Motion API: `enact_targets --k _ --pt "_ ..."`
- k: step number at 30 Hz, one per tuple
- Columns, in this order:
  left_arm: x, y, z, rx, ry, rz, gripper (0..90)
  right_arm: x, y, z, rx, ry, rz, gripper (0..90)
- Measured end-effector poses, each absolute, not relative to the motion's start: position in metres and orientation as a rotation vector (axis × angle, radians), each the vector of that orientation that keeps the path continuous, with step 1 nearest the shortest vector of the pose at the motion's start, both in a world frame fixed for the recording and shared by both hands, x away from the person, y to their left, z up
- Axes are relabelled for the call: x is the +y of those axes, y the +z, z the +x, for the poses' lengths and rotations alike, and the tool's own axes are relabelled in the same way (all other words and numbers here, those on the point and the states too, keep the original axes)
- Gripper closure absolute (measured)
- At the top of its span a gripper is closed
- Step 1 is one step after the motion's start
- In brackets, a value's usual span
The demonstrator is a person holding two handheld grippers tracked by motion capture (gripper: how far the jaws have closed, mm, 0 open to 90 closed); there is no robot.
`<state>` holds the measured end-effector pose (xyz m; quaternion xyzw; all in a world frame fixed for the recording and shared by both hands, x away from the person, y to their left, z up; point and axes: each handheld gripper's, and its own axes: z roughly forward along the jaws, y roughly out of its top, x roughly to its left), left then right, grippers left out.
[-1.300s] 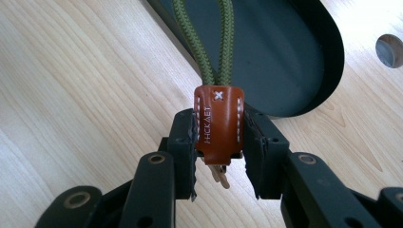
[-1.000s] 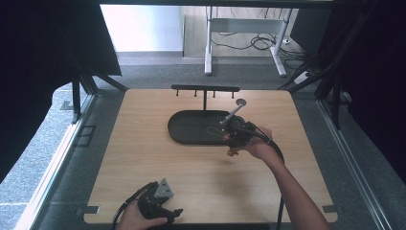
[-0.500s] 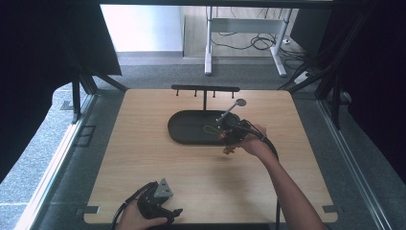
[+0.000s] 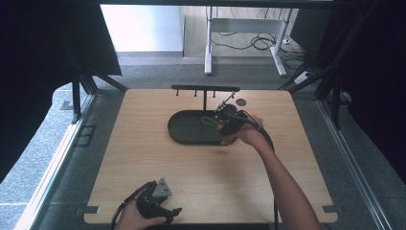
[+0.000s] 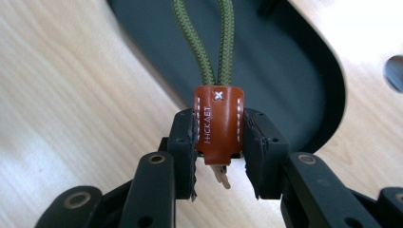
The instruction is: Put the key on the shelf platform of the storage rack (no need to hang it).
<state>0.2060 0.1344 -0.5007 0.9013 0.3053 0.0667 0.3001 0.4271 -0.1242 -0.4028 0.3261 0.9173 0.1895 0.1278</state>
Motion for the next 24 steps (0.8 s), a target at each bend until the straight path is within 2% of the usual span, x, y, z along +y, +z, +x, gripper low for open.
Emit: enact_targets --k 15,24 --pt "0.138 -0.5 0.207 0.821 0.182 2.384 20.3 -0.119 -0.398 0.459 2.634 0.557 0.998 67.0" --pt "0.138 -0.5 0.207 0.817 0.183 2.386 20.3 -0.118 -0.419 0.469 2.634 0.545 1.01 66.9"
